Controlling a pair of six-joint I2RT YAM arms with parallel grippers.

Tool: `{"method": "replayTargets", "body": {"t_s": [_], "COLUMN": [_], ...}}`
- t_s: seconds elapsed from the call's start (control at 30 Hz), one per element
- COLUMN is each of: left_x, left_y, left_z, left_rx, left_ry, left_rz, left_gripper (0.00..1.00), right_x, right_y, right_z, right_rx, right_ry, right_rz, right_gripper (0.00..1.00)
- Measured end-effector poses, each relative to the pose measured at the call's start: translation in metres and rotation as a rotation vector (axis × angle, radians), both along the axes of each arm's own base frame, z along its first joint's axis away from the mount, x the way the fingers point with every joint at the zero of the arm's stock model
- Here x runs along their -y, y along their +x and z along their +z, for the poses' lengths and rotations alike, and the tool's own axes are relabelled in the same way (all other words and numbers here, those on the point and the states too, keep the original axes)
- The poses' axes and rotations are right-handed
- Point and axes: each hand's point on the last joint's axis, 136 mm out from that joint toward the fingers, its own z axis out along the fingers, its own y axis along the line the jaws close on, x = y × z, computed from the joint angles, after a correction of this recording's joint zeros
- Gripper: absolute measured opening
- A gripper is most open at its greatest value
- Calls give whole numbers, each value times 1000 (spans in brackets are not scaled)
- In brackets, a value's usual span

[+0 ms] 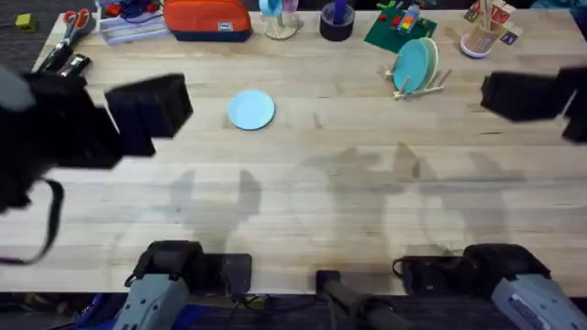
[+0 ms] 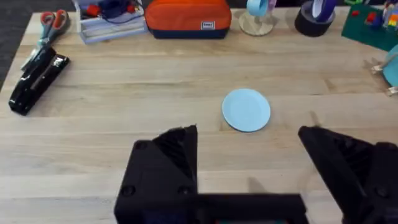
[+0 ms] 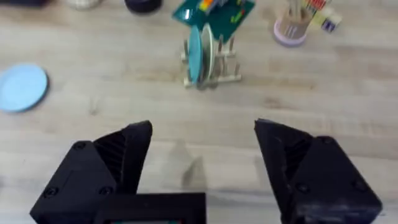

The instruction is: Pick up the plates from the table one by one and place each into a slot on the dish rack.

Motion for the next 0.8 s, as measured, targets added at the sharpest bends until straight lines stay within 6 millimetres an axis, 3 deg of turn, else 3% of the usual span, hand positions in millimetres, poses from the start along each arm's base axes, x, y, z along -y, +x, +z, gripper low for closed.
{"method": "replayTargets", "body": {"t_s": [0.37, 0.8], "left_x": [8, 7], "left_y": [21, 44], "left_z": [27, 14], "left_rx": [-196, -443], "left_ry": [-26, -28], "left_rz": [-37, -30], "left_gripper": [993, 993], "right_x": [0, 0], "right_y": [30, 37], "right_z": [27, 27], "right_rx": [-190, -296], "right_ry": [-21, -22], "right_rz": [18, 21], "right_gripper": [992, 994]}}
